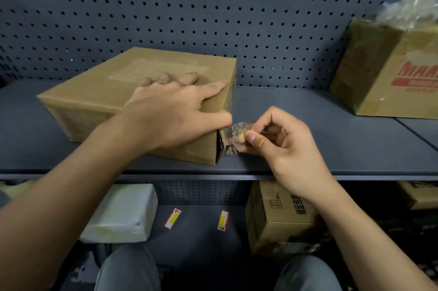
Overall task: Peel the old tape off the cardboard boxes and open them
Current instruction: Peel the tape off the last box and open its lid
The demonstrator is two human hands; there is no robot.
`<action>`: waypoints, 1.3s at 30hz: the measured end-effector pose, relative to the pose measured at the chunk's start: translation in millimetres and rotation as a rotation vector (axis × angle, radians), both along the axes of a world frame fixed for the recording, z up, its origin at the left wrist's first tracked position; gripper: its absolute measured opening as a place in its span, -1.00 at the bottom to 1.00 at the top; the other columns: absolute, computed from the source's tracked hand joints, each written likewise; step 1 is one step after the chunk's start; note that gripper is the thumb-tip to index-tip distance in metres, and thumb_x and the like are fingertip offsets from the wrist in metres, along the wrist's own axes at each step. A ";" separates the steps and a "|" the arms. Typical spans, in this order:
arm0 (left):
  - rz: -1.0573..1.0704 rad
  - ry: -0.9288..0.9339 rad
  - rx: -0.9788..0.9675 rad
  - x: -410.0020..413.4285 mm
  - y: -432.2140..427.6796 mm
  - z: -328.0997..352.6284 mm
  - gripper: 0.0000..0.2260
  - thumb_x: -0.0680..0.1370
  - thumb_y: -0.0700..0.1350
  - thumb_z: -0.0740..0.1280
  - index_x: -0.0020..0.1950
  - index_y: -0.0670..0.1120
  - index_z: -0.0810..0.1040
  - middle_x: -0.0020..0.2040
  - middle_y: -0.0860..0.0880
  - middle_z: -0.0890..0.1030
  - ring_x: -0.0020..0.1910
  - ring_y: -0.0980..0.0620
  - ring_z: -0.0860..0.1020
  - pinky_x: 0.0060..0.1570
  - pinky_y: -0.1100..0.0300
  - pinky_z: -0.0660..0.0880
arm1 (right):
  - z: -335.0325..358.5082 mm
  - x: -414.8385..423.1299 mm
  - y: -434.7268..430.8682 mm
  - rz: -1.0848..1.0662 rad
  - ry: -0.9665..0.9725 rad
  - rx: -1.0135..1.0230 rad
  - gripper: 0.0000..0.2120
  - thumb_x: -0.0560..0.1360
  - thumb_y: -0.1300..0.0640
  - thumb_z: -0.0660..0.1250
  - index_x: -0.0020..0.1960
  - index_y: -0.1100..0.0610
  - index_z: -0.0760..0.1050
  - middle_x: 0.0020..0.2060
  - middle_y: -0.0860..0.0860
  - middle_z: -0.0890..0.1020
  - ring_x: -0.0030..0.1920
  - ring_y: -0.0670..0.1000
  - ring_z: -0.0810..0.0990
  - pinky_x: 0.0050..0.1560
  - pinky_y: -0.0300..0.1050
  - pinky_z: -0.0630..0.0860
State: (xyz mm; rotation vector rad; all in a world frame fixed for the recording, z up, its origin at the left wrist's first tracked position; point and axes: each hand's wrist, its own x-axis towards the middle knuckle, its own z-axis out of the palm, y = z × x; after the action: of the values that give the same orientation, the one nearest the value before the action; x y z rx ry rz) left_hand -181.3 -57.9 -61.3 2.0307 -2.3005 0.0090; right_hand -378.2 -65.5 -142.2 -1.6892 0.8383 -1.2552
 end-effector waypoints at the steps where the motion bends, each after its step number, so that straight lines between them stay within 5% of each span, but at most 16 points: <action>1: -0.003 0.001 0.002 0.9 0.9 0.4 -0.27 0.33 0.47 -0.09 0.52 0.44 -0.05 0.62 0.07 0.09 0.54 -0.19 0.17 0.44 -0.14 0.12 | 0.9 1.5 -0.7 -0.008 0.018 -0.007 -0.85 0.56 0.45 0.26 -0.16 0.39 0.34 -0.25 0.20 0.64 -0.18 -0.07 0.69 -0.11 -0.20 0.63; 4: -0.012 0.005 0.001 1.8 1.9 1.0 -0.25 0.31 0.48 -0.09 0.52 0.44 -0.03 0.62 0.07 0.09 0.54 -0.17 0.17 0.45 -0.15 0.11 | 0.1 4.1 -6.3 -0.082 0.095 -0.054 -0.83 0.56 0.42 0.31 -0.17 0.36 0.36 -0.34 0.10 0.57 -0.28 -0.10 0.63 -0.18 -0.13 0.58; 8: -0.012 0.006 0.007 2.2 3.3 1.7 -0.24 0.31 0.47 -0.08 0.53 0.42 -0.02 0.62 0.05 0.09 0.55 -0.17 0.15 0.45 -0.15 0.10 | -1.3 8.0 -15.0 -0.122 0.157 -0.081 -0.86 0.51 0.25 0.33 -0.18 0.22 0.39 -0.26 0.31 0.58 -0.19 0.34 0.59 -0.11 0.38 0.53; 10: -0.007 0.007 0.008 1.1 3.8 2.3 -0.25 0.32 0.46 -0.07 0.54 0.41 -0.01 0.62 0.06 0.08 0.55 -0.17 0.15 0.45 -0.14 0.09 | -0.2 8.8 -18.8 -0.138 0.185 -0.073 -0.84 0.54 0.31 0.32 -0.18 0.23 0.38 -0.28 0.30 0.60 -0.19 0.34 0.63 -0.11 0.34 0.57; 14: -0.014 0.025 0.020 2.4 8.4 5.5 -0.19 0.26 0.50 -0.10 0.53 0.42 -0.01 0.62 0.10 0.08 0.54 -0.16 0.16 0.45 -0.14 0.10 | 6.4 1.8 -22.5 -0.230 0.229 -0.051 -0.87 0.57 0.45 0.24 -0.14 0.36 0.37 -0.37 0.08 0.58 -0.35 -0.16 0.63 -0.28 -0.30 0.54; 18: -0.073 0.058 0.038 21.7 24.9 4.0 -0.21 0.18 0.47 -0.13 0.44 0.56 -0.10 0.60 0.25 0.00 0.58 -0.06 0.07 0.47 -0.11 0.07 | 9.6 -32.9 -40.7 -0.447 0.304 -0.016 -0.83 0.60 0.33 0.28 -0.15 0.24 0.35 -0.18 0.28 0.61 -0.19 0.00 0.69 -0.09 0.16 0.65; 22: -0.109 0.080 0.092 30.2 32.4 10.8 -0.24 0.15 0.45 -0.11 0.39 0.62 -0.12 0.59 0.31 -0.03 0.57 0.03 0.03 0.46 -0.07 0.05 | 16.9 -32.7 -42.4 -0.465 0.272 -0.010 -0.89 0.59 0.30 0.30 -0.09 0.30 0.42 -0.18 0.19 0.66 -0.15 0.12 0.70 0.00 0.19 0.64; 24: -0.119 0.094 0.105 33.4 34.3 12.8 -0.23 0.14 0.44 -0.10 0.39 0.62 -0.11 0.58 0.32 -0.04 0.57 0.06 0.01 0.47 -0.08 0.02 | 20.4 -24.5 -42.4 -0.366 0.102 0.090 -0.98 0.59 0.34 0.27 0.00 0.31 0.43 -0.16 0.22 0.65 -0.10 0.25 0.66 0.04 0.22 0.63; 27: -0.147 0.097 0.124 41.7 37.2 13.4 -0.25 0.15 0.44 -0.09 0.38 0.63 -0.12 0.58 0.33 -0.05 0.58 0.10 -0.02 0.49 -0.08 -0.01 | 25.1 -14.5 -39.3 -0.087 -0.242 0.357 -0.75 0.59 0.39 0.21 0.22 0.18 0.44 -0.17 0.19 0.60 -0.02 0.23 0.56 0.00 0.07 0.64; 31: -0.185 0.123 0.174 56.1 40.0 17.8 -0.25 0.15 0.43 -0.05 0.38 0.63 -0.06 0.57 0.33 -0.03 0.56 0.18 -0.01 0.51 0.01 -0.04 | 34.8 -12.5 -30.5 0.282 -0.471 0.499 -0.64 0.46 0.29 0.20 0.19 0.10 0.57 0.11 0.18 0.63 0.12 0.15 0.61 0.11 0.03 0.59; 35: -0.206 0.155 0.190 67.5 42.2 18.5 -0.29 0.18 0.42 0.00 0.34 0.66 -0.05 0.55 0.38 0.00 0.54 0.25 -0.02 0.51 0.02 -0.03 | 32.3 -8.4 -23.2 0.574 -0.554 0.599 -0.65 0.46 0.16 0.11 -0.01 0.14 0.66 0.13 0.19 0.64 0.22 0.21 0.55 0.32 0.13 0.41; 39: -0.215 0.179 0.196 70.4 43.2 19.4 -0.30 0.17 0.41 0.02 0.33 0.67 -0.02 0.53 0.42 0.02 0.51 0.30 0.00 0.46 0.10 -0.03 | 32.1 1.3 -17.7 0.566 -0.392 0.518 -0.79 0.36 0.01 0.40 -0.12 0.14 0.60 -0.17 0.10 0.64 0.01 0.16 0.61 0.20 0.06 0.47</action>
State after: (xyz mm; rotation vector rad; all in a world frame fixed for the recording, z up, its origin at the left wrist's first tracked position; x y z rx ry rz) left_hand -110.9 -14.7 -41.8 1.7650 -2.4715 -0.4073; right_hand -376.9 -83.3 -110.2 -1.0977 0.3586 -0.8364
